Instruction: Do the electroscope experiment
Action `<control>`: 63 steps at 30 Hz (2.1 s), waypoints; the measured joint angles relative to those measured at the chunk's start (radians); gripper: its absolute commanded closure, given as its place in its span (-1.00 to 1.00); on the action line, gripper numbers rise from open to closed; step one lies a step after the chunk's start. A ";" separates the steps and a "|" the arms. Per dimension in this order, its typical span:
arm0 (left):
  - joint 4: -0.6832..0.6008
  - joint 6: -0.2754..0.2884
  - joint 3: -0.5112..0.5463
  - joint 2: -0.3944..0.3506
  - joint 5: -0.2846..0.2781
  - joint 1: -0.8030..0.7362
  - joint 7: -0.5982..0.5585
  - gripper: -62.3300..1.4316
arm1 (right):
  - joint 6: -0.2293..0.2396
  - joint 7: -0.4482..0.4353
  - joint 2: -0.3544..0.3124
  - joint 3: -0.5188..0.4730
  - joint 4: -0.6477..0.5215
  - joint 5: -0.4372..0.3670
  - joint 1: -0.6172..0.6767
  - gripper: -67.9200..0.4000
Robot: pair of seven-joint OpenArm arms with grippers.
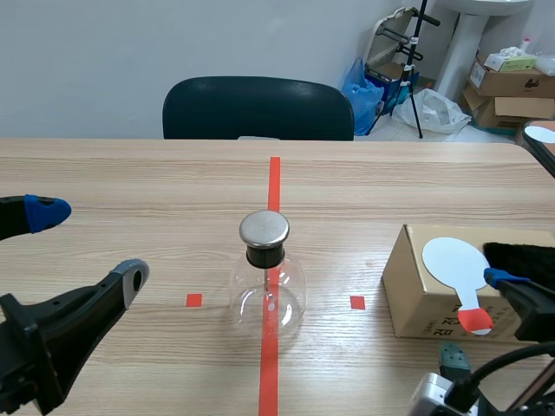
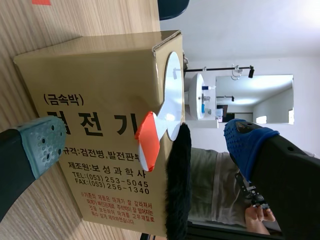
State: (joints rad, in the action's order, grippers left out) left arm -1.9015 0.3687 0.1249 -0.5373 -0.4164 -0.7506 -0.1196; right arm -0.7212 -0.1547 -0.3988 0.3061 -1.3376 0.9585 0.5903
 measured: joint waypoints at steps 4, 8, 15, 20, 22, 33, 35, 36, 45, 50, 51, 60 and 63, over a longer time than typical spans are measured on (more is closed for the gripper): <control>0.000 0.000 0.000 0.000 0.000 0.000 0.000 -1.00 | 0.000 0.000 0.000 0.000 0.000 0.000 -0.003 -1.00; 0.000 0.000 0.000 0.000 0.000 0.000 0.000 -1.00 | 0.000 0.000 0.000 0.000 0.000 0.003 -0.003 -1.00; 0.000 0.000 0.000 0.000 0.000 0.000 0.000 -1.00 | 0.000 -0.002 0.000 0.000 0.000 0.007 -0.011 -1.00; 0.000 0.000 0.000 0.000 0.000 0.000 0.000 -1.00 | 0.000 -0.004 0.000 0.000 0.000 0.010 -0.014 -1.00; 0.000 0.000 0.000 0.000 0.000 0.000 0.000 -1.00 | 0.000 -0.010 0.000 0.000 0.000 0.014 -0.014 -0.86; 0.000 0.000 0.000 0.000 0.000 0.000 0.000 -1.00 | 0.000 0.000 0.000 0.000 0.000 0.014 -0.014 0.17; 0.000 0.000 0.000 0.000 0.000 0.000 0.000 -1.00 | 0.000 0.004 0.000 0.000 0.000 0.014 -0.014 0.33; 0.000 0.000 0.000 0.000 0.000 0.000 0.000 -1.00 | 0.000 0.008 0.000 0.000 0.000 0.014 -0.014 0.41; 0.000 0.000 0.000 0.000 0.000 0.000 0.000 -1.00 | -0.012 0.007 0.000 0.000 0.000 0.014 -0.014 0.96; 0.000 0.000 0.000 0.000 0.000 0.000 0.000 -1.00 | -0.012 0.007 0.000 0.000 0.000 0.014 -0.014 0.96; 0.000 0.000 0.000 0.000 0.000 0.000 0.000 -1.00 | -0.012 0.007 0.000 0.000 0.000 0.014 -0.014 0.96; 0.000 0.000 0.000 0.000 0.000 0.000 0.000 -1.00 | -0.012 0.007 0.000 0.000 0.000 0.018 -0.014 0.96; 0.000 0.000 0.000 0.000 0.000 0.000 0.000 -1.00 | -0.012 0.008 0.000 0.000 0.000 0.024 -0.014 0.96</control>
State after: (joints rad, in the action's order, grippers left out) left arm -1.9015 0.3687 0.1249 -0.5373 -0.4164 -0.7506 -0.1196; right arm -0.7330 -0.1471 -0.3988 0.3061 -1.3380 0.9829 0.5766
